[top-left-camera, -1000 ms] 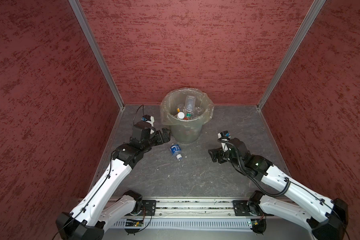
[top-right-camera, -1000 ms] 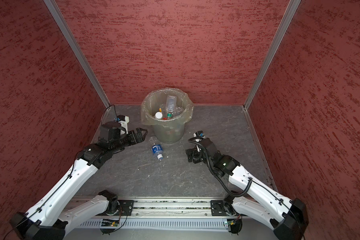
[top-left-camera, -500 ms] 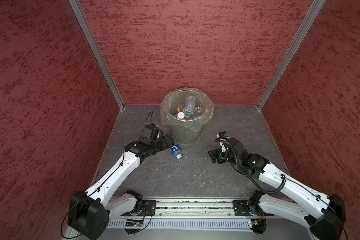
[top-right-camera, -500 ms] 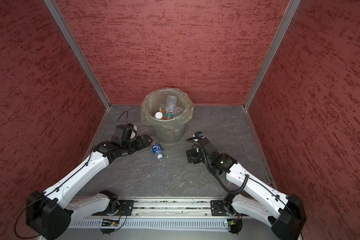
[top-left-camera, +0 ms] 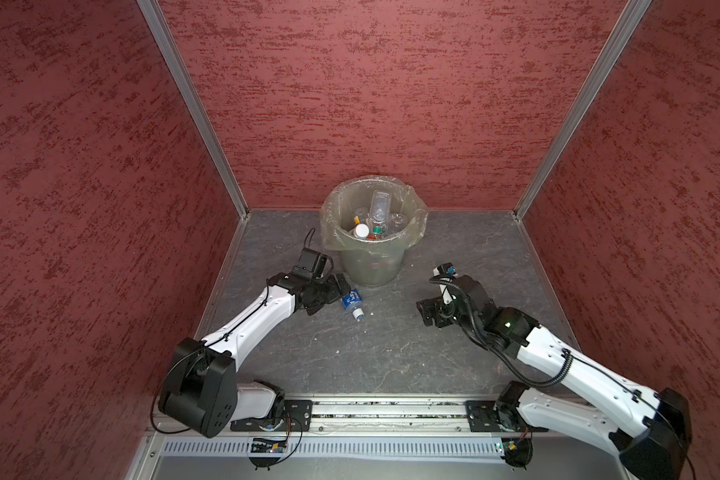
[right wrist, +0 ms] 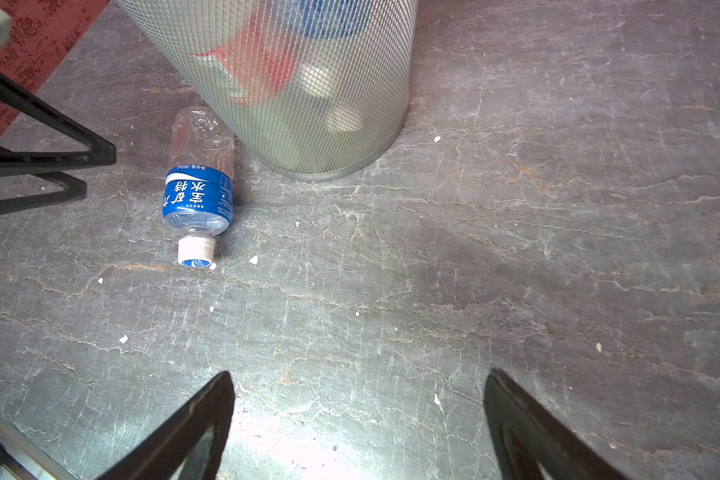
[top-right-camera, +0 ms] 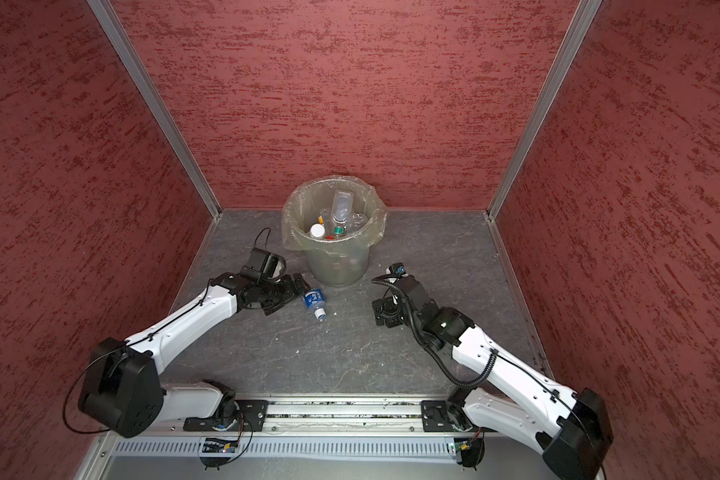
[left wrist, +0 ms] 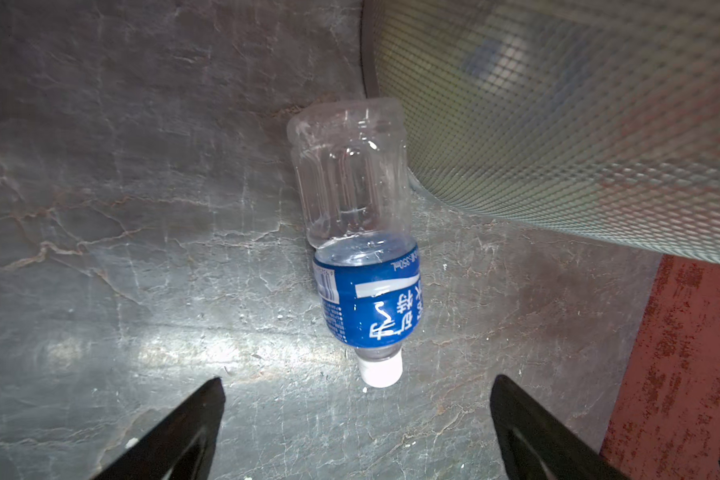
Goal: Throw the plastic bottles in the bin
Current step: 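Move the left gripper back down toward the blue-labeled bottle, then lower the left gripper onto the blue-labeled bottle beside the wastebasket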
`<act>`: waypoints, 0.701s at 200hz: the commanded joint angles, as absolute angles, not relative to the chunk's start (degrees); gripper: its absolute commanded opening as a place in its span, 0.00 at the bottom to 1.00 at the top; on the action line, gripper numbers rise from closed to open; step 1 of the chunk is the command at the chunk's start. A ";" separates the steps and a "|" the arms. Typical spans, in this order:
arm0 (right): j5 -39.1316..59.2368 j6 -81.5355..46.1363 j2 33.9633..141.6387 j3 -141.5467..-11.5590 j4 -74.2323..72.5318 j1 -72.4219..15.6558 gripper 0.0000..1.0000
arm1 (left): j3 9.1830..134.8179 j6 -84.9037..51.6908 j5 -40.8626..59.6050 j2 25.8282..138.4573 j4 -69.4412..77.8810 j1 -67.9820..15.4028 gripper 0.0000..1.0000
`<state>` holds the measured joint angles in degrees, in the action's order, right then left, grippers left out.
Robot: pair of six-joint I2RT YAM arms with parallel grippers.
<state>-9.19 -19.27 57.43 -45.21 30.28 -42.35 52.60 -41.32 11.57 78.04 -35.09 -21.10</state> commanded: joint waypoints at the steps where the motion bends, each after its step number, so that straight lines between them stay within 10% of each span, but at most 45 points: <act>1: -10.21 -19.51 56.54 -46.42 30.57 -42.71 0.94 | 54.51 -42.19 12.99 80.60 -34.91 -20.74 1.00; 140: -10.94 -20.39 53.97 -45.40 31.14 -42.69 0.94 | 61.05 -42.47 12.44 95.54 -32.31 -19.13 0.93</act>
